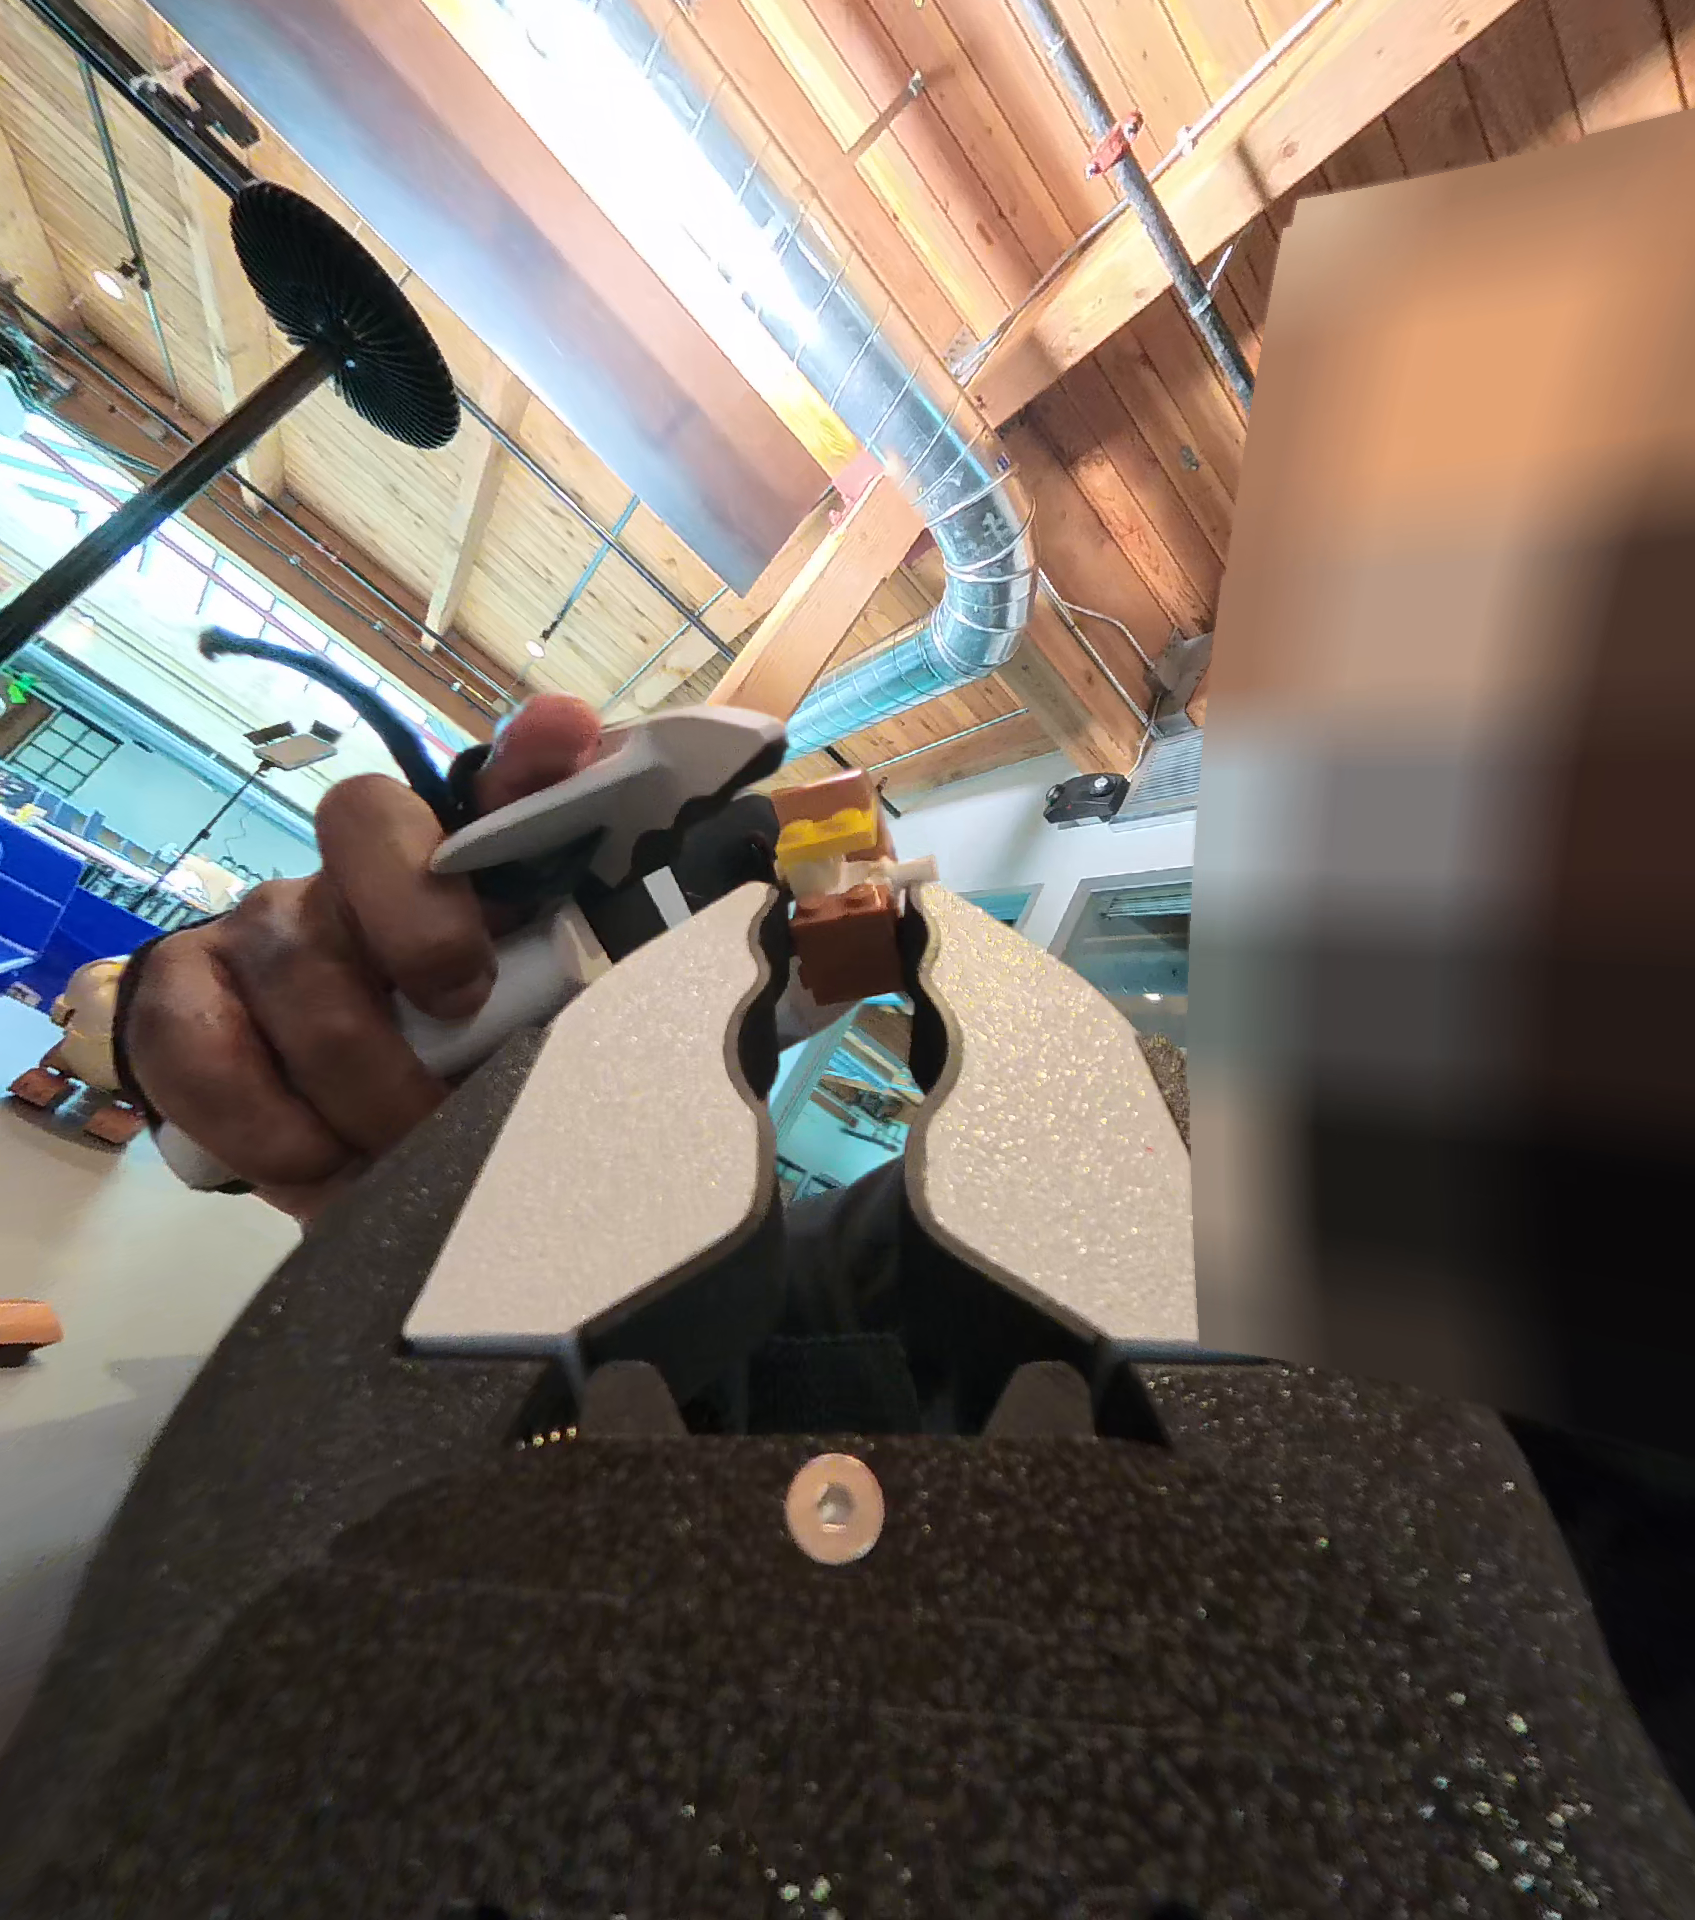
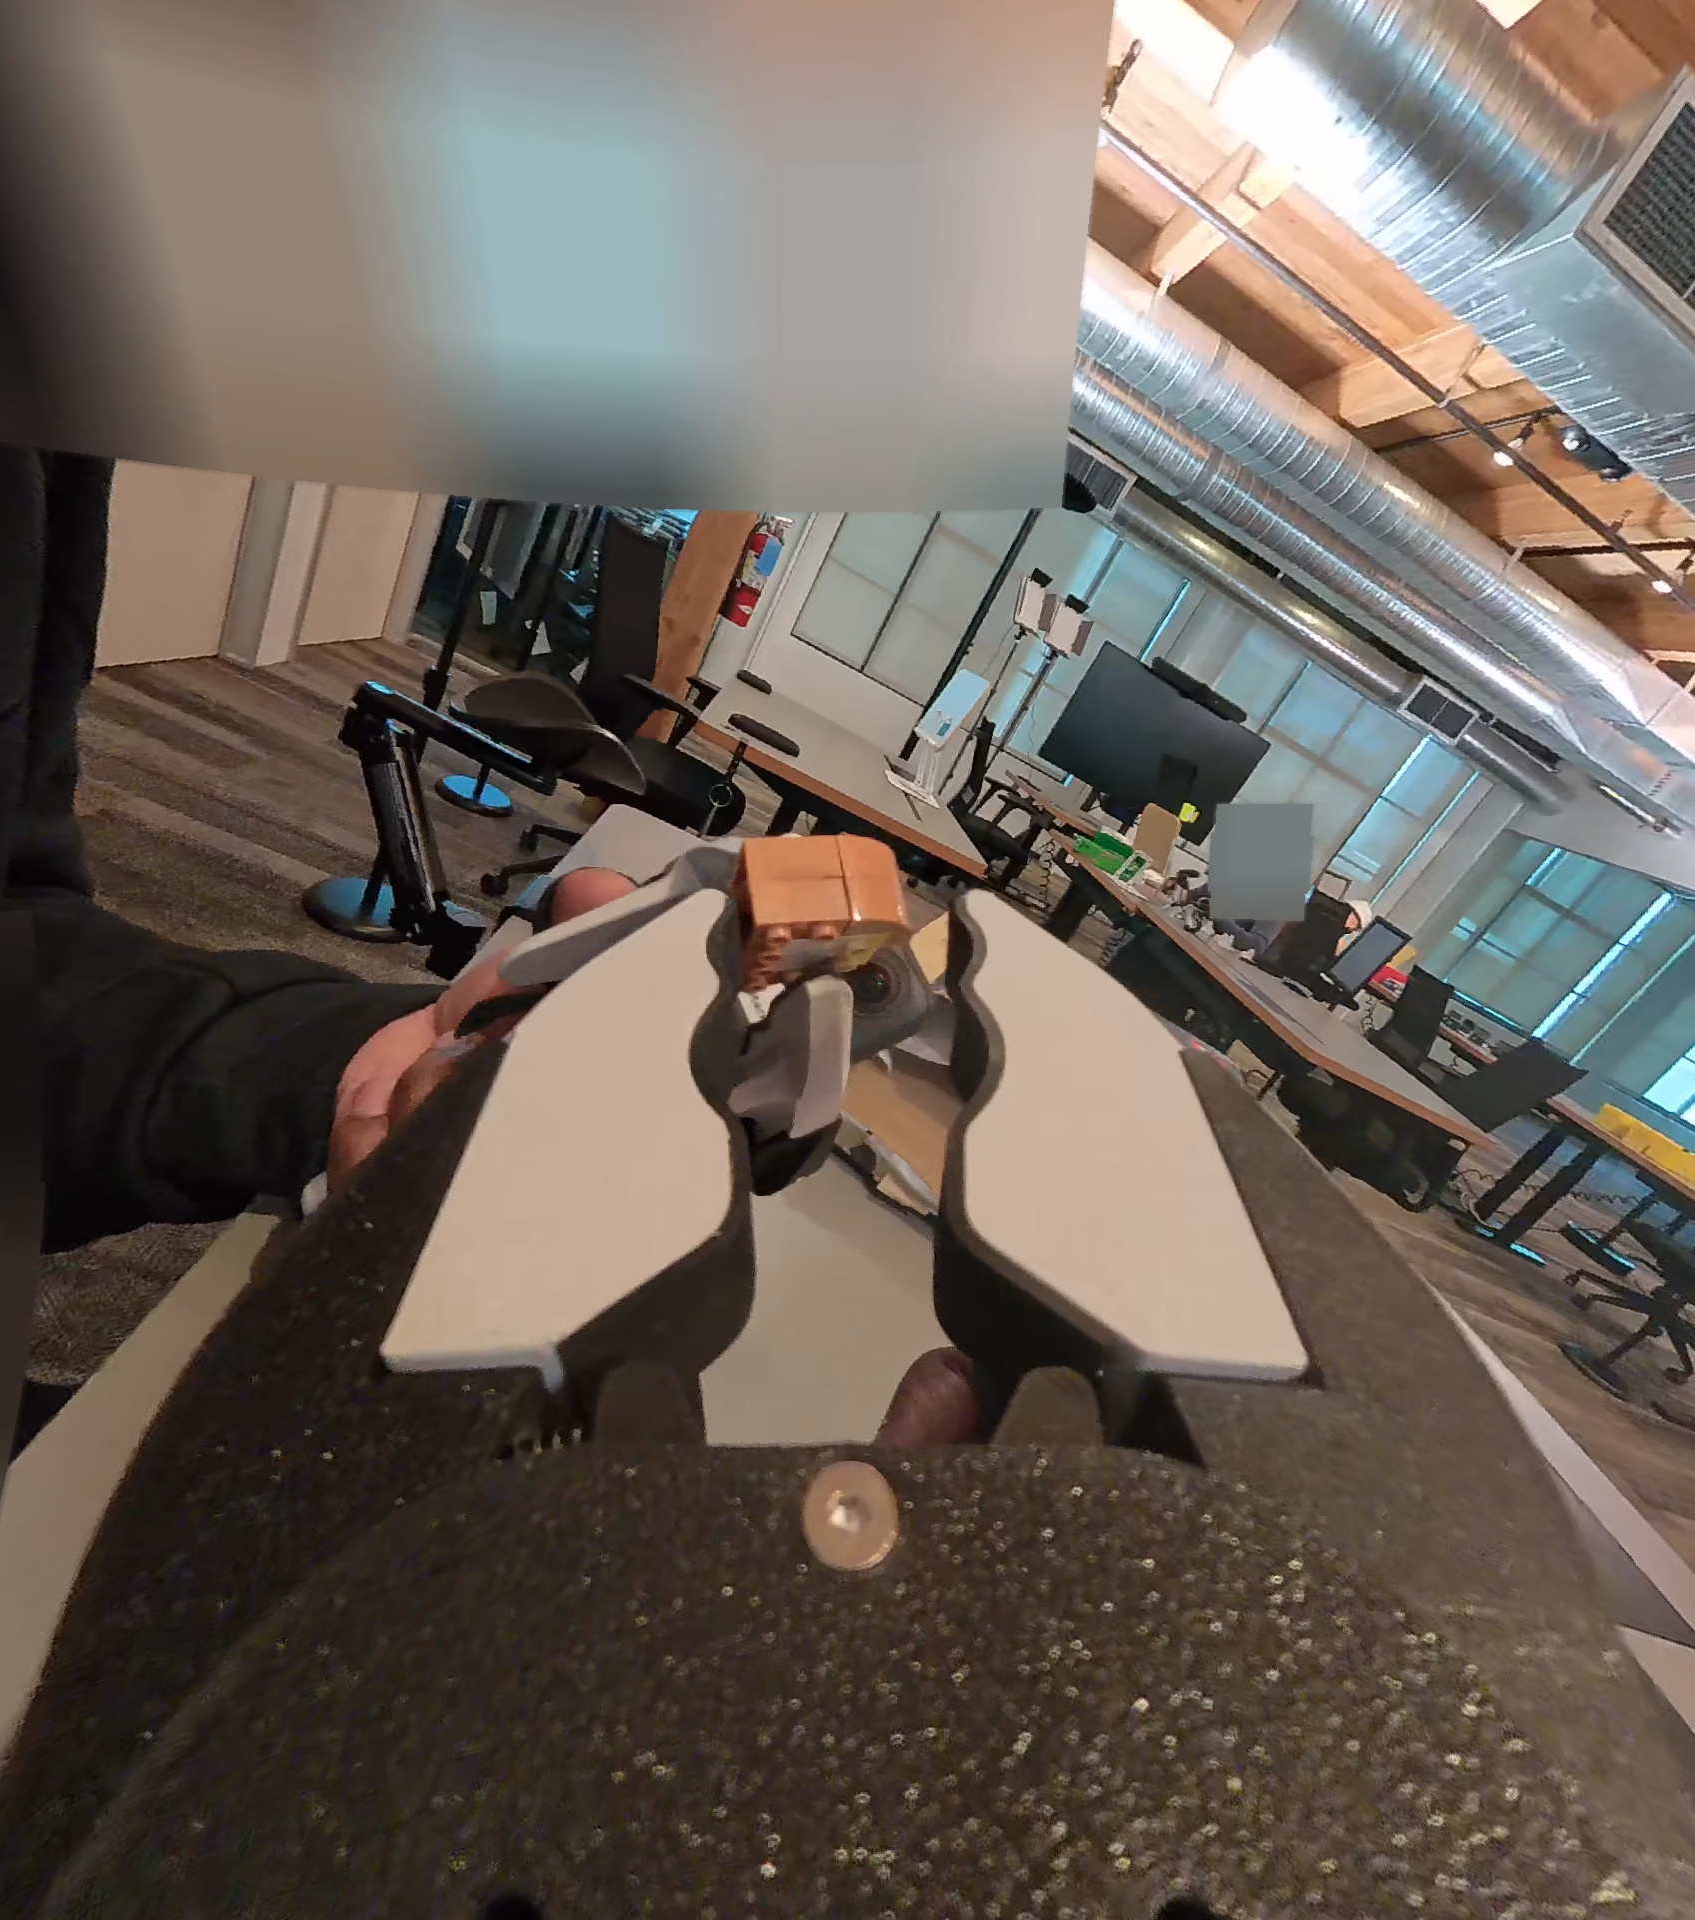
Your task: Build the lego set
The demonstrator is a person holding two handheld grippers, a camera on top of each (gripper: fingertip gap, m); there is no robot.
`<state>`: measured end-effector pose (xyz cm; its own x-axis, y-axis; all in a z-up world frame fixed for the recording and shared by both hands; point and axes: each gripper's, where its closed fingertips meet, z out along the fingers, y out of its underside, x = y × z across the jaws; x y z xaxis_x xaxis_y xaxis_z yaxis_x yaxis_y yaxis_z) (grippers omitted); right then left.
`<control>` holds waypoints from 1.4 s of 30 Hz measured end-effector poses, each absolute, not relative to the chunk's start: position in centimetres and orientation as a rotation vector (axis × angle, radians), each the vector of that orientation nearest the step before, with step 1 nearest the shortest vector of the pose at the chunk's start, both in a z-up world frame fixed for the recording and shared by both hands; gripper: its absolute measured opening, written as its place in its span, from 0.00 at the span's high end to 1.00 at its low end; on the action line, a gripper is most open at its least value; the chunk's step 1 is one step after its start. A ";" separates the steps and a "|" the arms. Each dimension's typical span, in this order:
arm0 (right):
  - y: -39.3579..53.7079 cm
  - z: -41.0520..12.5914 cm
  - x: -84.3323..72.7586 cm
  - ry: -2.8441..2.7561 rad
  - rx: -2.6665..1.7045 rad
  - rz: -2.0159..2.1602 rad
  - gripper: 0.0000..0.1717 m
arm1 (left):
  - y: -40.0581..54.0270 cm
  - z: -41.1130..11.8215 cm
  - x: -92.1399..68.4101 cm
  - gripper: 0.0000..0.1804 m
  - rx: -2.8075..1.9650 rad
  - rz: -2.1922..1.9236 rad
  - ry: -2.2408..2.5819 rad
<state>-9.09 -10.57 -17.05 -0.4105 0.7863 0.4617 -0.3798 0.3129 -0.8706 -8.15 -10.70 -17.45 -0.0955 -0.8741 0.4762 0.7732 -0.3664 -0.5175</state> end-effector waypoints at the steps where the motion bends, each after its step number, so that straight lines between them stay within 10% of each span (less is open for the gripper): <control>1: -10.8 -17.1 -9.0 -1.504 -0.387 1.363 0.80 | -10.7 -17.4 -8.1 0.89 -0.880 -1.749 0.162; 42: -11.1 -16.9 -8.5 -1.534 -0.350 1.374 0.83 | -10.6 -17.5 -7.4 0.89 -0.886 -1.732 0.176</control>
